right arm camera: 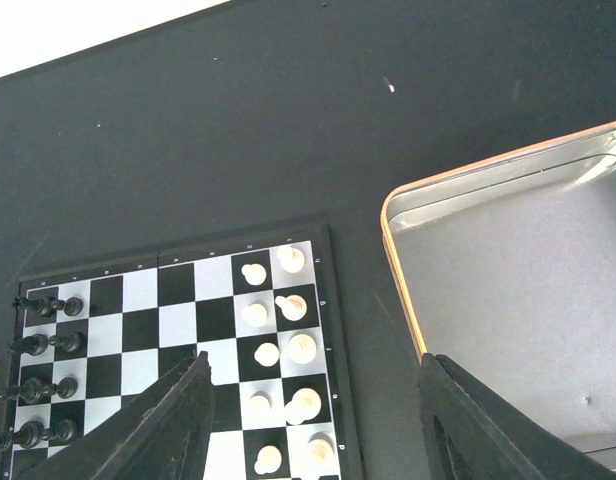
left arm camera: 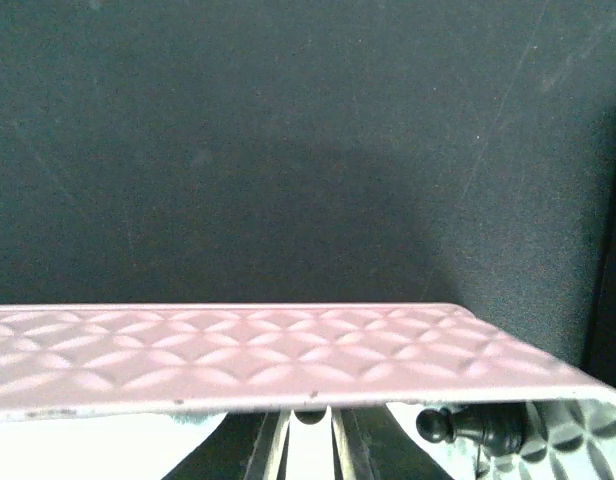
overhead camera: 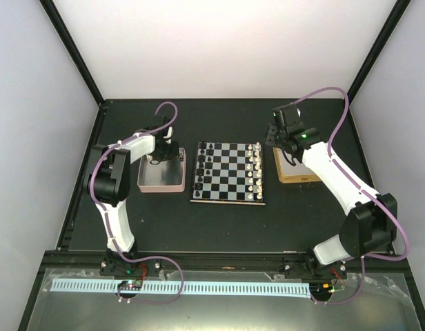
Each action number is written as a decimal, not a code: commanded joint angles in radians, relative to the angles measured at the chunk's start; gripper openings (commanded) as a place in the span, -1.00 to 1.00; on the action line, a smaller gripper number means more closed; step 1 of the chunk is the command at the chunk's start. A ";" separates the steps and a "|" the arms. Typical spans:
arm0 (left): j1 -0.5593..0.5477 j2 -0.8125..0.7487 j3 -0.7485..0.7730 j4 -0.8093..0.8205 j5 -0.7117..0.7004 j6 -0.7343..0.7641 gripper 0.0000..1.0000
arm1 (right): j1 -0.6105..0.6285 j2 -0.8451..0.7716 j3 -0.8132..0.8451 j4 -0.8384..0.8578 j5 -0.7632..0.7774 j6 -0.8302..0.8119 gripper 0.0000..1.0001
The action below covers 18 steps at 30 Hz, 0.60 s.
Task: Set up the chess pieces on the board
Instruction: Pick up the chess piece from the storage box.
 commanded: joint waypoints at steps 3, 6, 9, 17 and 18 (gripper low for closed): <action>-0.002 0.006 0.025 -0.008 -0.009 0.022 -0.87 | -0.006 -0.017 0.001 0.003 0.019 0.013 0.14; -0.002 -0.025 0.021 -0.020 0.002 0.041 -0.90 | -0.005 -0.022 0.007 0.005 -0.006 0.009 0.14; -0.002 -0.079 0.005 -0.041 0.019 0.062 -0.90 | -0.006 -0.027 0.008 0.015 -0.066 -0.006 0.16; -0.003 -0.221 -0.061 -0.099 0.178 0.119 -0.88 | -0.006 0.017 0.046 0.056 -0.436 -0.124 0.37; -0.004 -0.236 -0.068 -0.105 0.223 0.123 -0.88 | -0.006 0.037 0.059 0.057 -0.496 -0.127 0.39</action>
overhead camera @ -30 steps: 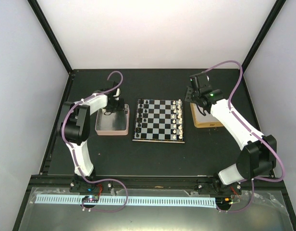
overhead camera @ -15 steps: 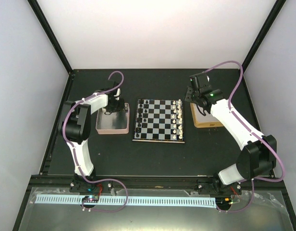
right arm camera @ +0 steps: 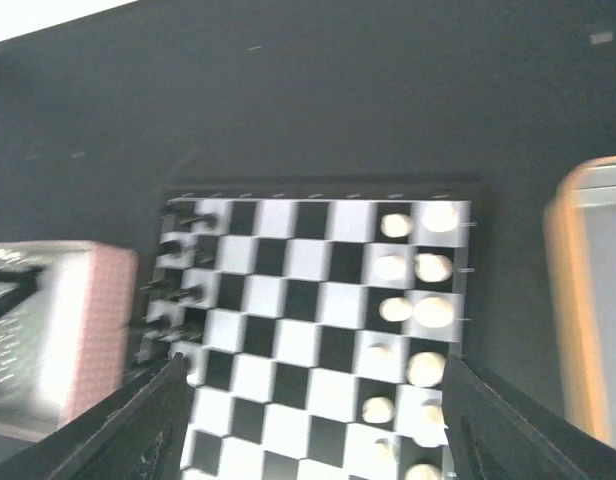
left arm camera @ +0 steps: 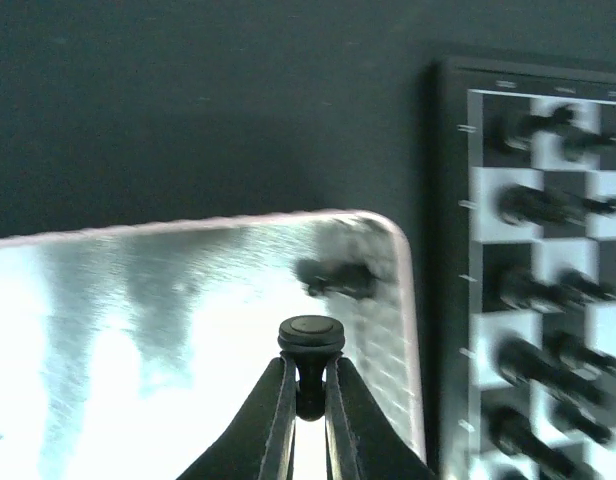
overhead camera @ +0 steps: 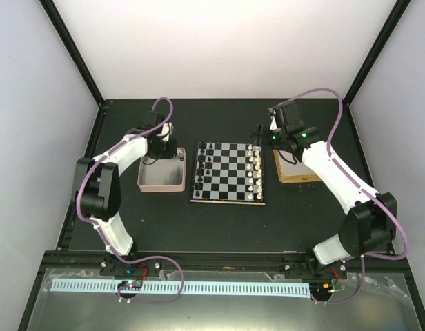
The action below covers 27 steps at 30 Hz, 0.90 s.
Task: Set up the chess pieces on the board
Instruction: Pick up the chess piece from the storage box, then place the chess piece on the chessboard.
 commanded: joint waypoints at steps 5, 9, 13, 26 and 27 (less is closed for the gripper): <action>-0.044 -0.176 -0.075 -0.026 0.333 0.050 -0.88 | 0.000 0.104 0.093 0.056 -0.577 -0.032 0.46; -0.131 -0.239 -0.091 0.009 0.463 0.092 -0.91 | 0.015 0.160 0.100 0.052 -0.759 0.000 0.49; -0.247 -0.241 -0.055 0.015 0.459 0.156 -0.95 | 0.024 0.230 0.099 0.009 -0.859 0.010 0.44; -0.388 -0.224 -0.039 0.263 0.415 0.122 -0.97 | 0.030 0.281 0.034 0.008 -1.033 0.046 -0.27; -0.389 -0.226 -0.041 0.274 0.407 0.120 -0.97 | 0.030 0.281 0.033 0.008 -1.048 0.046 -0.33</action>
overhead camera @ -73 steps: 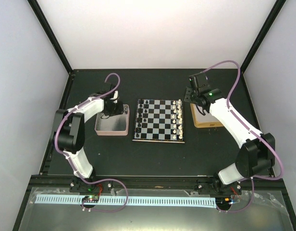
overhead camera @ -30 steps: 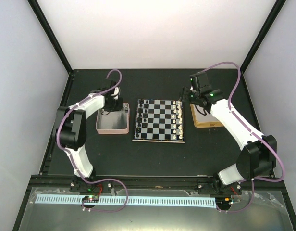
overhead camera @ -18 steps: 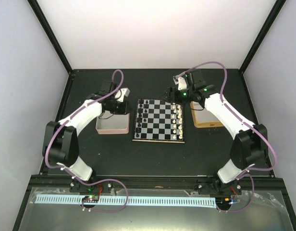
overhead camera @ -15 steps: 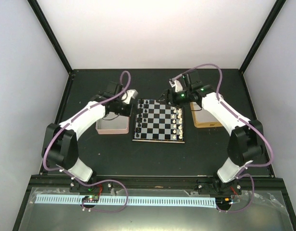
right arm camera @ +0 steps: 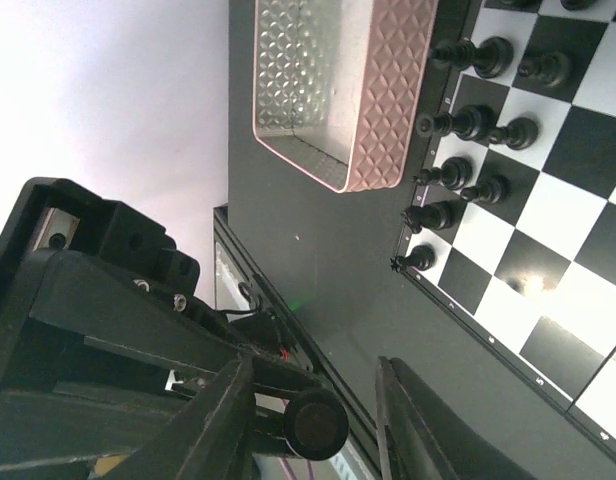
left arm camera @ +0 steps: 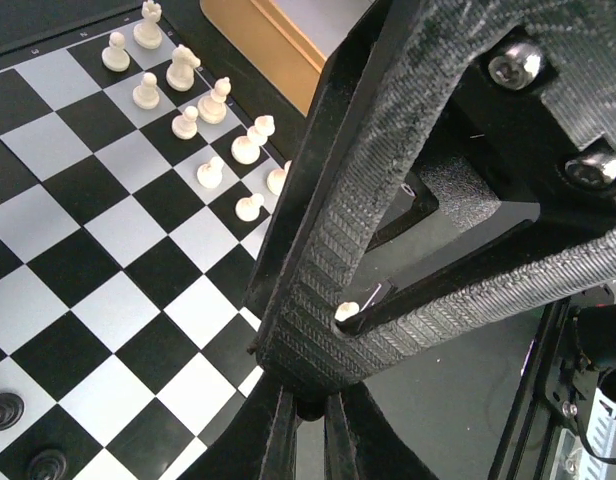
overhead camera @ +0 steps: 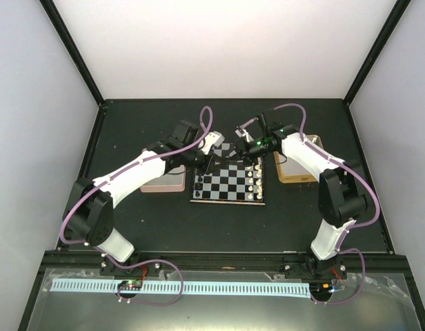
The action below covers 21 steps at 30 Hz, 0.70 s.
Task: Set up the chess pieces on the board
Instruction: Place the chess piece on the chessboard.
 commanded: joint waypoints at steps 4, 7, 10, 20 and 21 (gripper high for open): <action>-0.016 -0.012 0.036 0.152 -0.072 -0.006 -0.97 | 0.008 -0.011 -0.017 0.021 -0.153 0.021 -0.58; -0.016 -0.014 0.038 0.165 -0.091 -0.013 -0.97 | 0.005 -0.015 -0.022 0.052 -0.184 0.055 -0.69; -0.017 -0.013 0.041 0.174 -0.099 -0.030 -0.95 | 0.000 -0.025 -0.028 0.117 -0.202 0.128 -0.80; -0.013 -0.058 0.037 0.253 -0.113 -0.209 0.14 | -0.033 -0.122 -0.202 0.784 -0.175 0.775 -0.88; -0.011 -0.069 0.026 0.275 -0.106 -0.229 0.19 | -0.036 -0.129 -0.236 0.910 -0.158 0.881 -0.88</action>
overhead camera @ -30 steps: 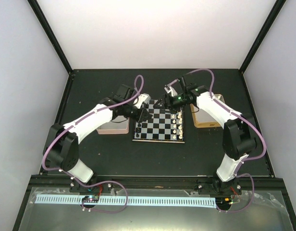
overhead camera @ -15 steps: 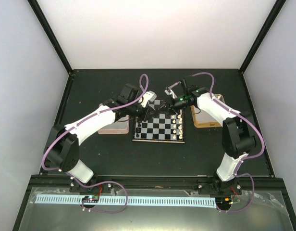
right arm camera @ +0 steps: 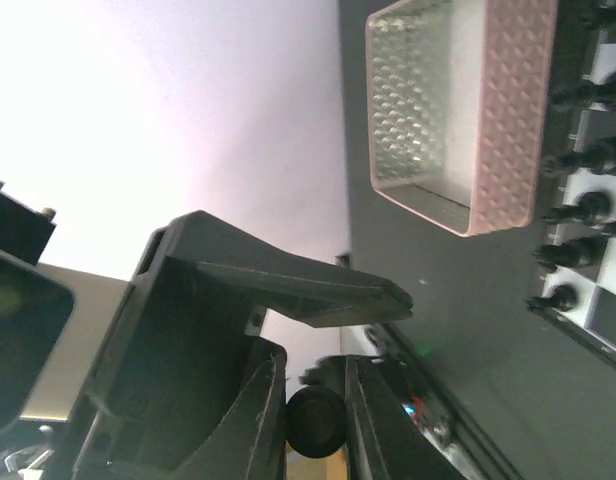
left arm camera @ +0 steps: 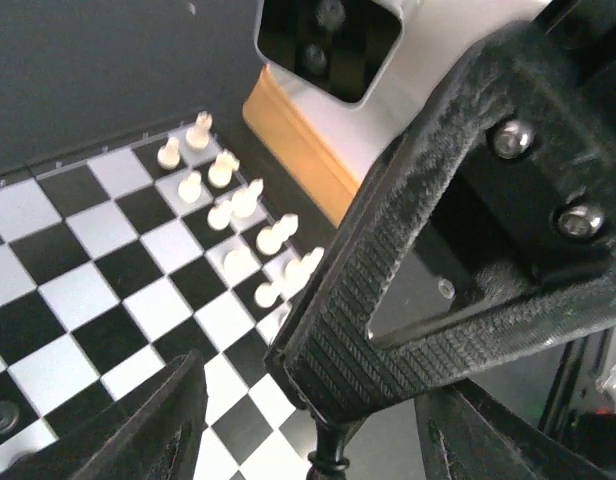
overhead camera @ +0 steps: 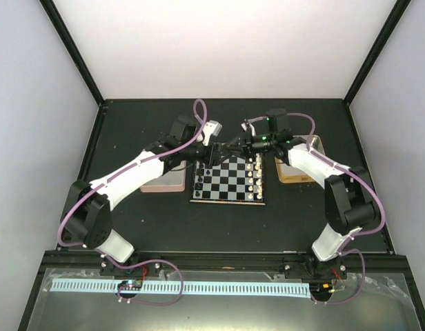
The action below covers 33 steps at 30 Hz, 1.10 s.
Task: Set up the chess pieces on the board
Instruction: Place the chess piece on the chessboard.
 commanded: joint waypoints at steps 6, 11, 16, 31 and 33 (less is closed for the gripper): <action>0.026 -0.117 -0.032 0.277 0.034 -0.206 0.21 | -0.004 -0.065 -0.189 0.943 0.054 0.803 -0.90; 0.056 -0.155 -0.066 0.365 0.076 -0.294 0.11 | -0.004 -0.086 -0.202 0.984 0.103 0.867 -0.91; 0.082 -0.190 -0.089 0.442 0.110 -0.371 0.10 | -0.004 -0.092 -0.219 1.079 0.157 0.970 -0.91; 0.097 -0.153 -0.074 0.534 0.214 -0.429 -0.53 | -0.004 -0.102 -0.214 1.089 0.177 0.999 -0.92; 0.097 -0.148 -0.070 0.534 0.212 -0.427 -0.53 | -0.004 -0.103 -0.214 1.087 0.175 0.996 -0.92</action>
